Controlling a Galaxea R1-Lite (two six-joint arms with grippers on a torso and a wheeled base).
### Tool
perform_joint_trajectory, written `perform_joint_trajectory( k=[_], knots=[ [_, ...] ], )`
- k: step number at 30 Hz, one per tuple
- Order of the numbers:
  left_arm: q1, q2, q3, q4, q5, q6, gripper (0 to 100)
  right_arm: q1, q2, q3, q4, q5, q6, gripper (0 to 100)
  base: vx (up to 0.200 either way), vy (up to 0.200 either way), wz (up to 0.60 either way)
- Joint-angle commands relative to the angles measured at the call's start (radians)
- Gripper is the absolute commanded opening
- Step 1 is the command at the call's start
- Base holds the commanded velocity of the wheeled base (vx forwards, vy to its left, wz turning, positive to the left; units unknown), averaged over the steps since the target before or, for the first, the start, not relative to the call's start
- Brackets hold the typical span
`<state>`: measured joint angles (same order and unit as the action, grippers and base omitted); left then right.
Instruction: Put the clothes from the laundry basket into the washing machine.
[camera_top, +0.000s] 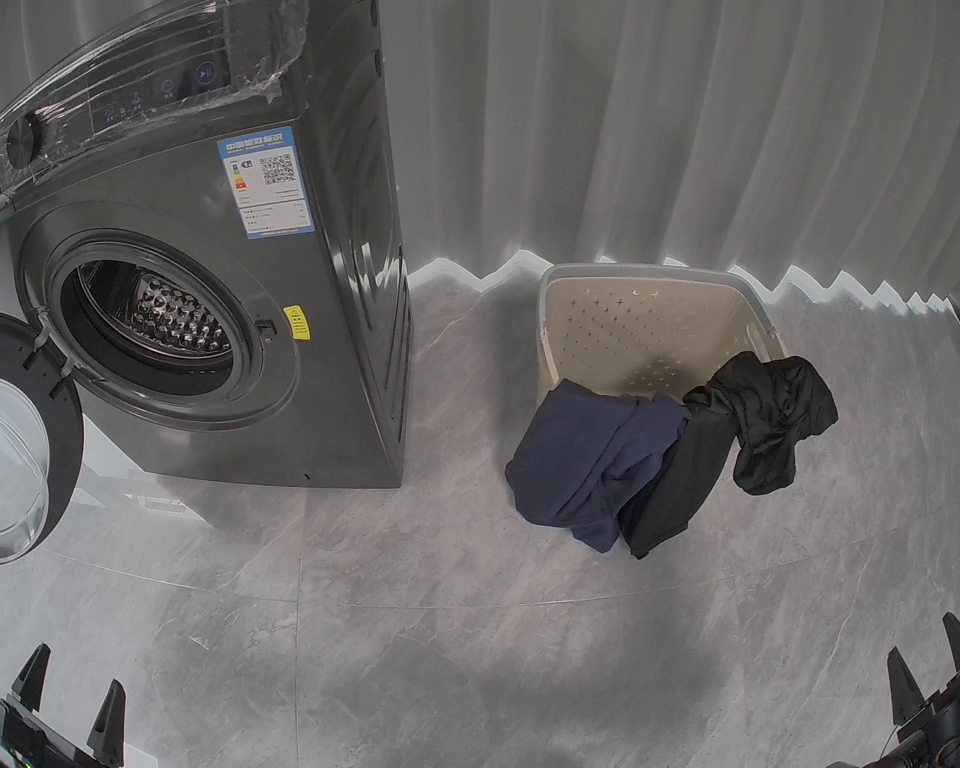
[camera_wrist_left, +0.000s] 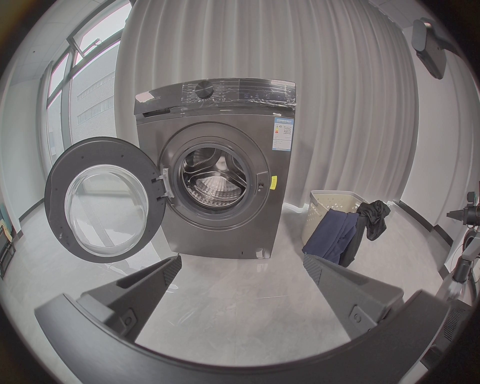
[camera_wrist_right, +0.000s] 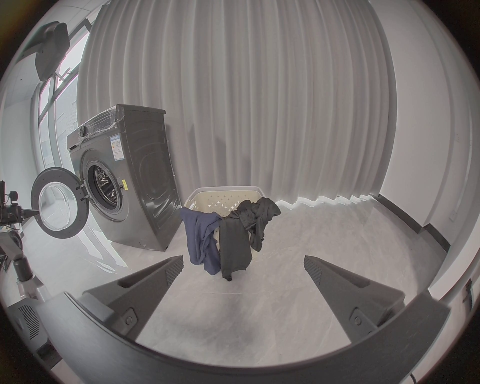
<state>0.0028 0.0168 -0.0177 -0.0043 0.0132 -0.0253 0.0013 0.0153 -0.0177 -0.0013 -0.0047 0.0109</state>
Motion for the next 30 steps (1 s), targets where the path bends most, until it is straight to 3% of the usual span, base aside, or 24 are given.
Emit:
perform_joint_trajectory(
  k=[1, 6, 18, 30],
  knots=[
    [0.000, -0.011, 0.018, 0.000, 0.001, 0.001, 100, 0.000, -0.015, 0.018, 0.000, 0.000, 0.000, 100, 0.000, -0.200, 0.00],
    [0.000, -0.011, 0.018, 0.000, 0.001, -0.001, 100, 0.000, -0.015, 0.018, 0.000, 0.000, 0.000, 100, 0.000, -0.200, 0.00],
    [0.000, -0.011, 0.018, 0.000, -0.001, 0.001, 100, 0.000, -0.015, 0.018, 0.000, 0.000, 0.000, 100, 0.000, 0.000, 0.00],
    [0.000, -0.011, 0.018, 0.000, -0.001, 0.001, 100, 0.000, -0.015, 0.018, 0.000, 0.000, 0.000, 100, 0.000, -0.200, 0.00]
  ],
)
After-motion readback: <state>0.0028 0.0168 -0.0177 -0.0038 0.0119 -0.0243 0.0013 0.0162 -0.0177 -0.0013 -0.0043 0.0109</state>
